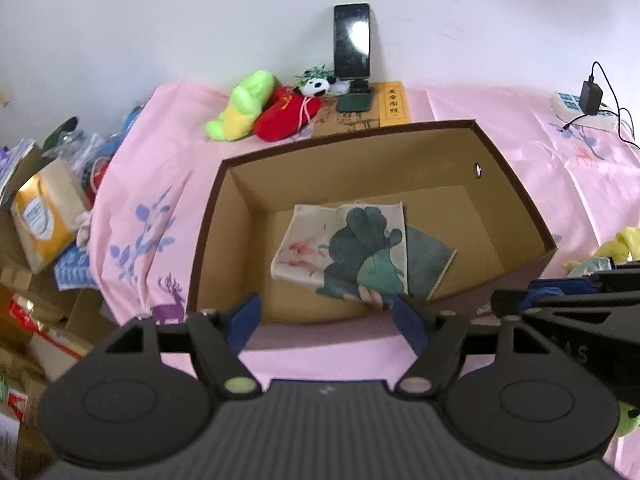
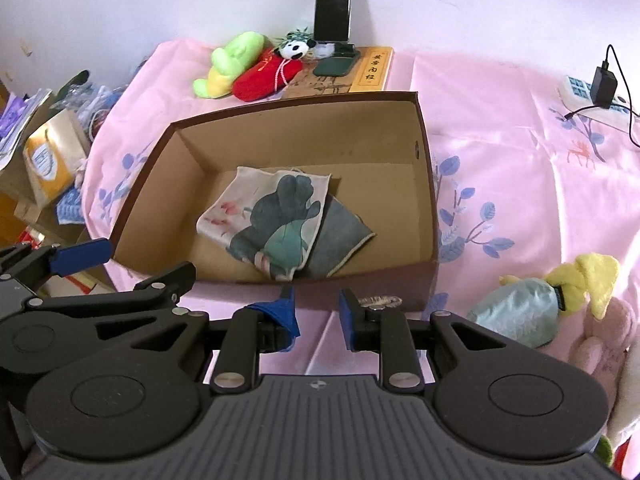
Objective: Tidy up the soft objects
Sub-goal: 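Withdraw the right gripper from the box toward the plush pile, then grasp the green smiling plush toy with the right gripper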
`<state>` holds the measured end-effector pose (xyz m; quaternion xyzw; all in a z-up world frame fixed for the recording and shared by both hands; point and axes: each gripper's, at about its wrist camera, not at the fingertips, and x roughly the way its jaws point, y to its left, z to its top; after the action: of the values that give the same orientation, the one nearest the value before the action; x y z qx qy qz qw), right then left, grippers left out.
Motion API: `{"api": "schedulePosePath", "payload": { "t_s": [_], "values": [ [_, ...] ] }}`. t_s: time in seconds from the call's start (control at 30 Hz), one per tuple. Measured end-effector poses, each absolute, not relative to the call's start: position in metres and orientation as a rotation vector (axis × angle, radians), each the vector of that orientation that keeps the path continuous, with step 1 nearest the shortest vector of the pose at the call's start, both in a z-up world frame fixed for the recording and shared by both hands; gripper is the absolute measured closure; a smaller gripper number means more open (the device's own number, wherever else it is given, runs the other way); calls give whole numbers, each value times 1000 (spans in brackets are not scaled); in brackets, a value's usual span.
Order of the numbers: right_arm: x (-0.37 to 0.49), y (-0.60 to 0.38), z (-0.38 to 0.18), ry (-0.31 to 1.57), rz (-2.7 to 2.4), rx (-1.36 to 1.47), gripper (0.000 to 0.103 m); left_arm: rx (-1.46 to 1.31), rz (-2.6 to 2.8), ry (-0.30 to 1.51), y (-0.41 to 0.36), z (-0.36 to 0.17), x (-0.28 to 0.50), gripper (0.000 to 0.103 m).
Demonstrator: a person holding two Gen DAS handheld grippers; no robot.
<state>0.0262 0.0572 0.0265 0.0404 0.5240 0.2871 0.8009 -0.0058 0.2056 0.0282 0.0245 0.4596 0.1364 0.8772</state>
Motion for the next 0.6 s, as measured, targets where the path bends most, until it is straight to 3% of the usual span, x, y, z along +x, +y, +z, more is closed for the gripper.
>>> {"api": "schedulePosePath", "payload": {
  "t_s": [0.2, 0.6],
  "values": [
    [17, 37, 22, 1136, 655, 94, 97, 40, 348, 973, 184, 26, -23, 19],
    [-1, -8, 12, 1131, 699, 108, 97, 16, 392, 982, 137, 18, -46, 19]
  ]
}}
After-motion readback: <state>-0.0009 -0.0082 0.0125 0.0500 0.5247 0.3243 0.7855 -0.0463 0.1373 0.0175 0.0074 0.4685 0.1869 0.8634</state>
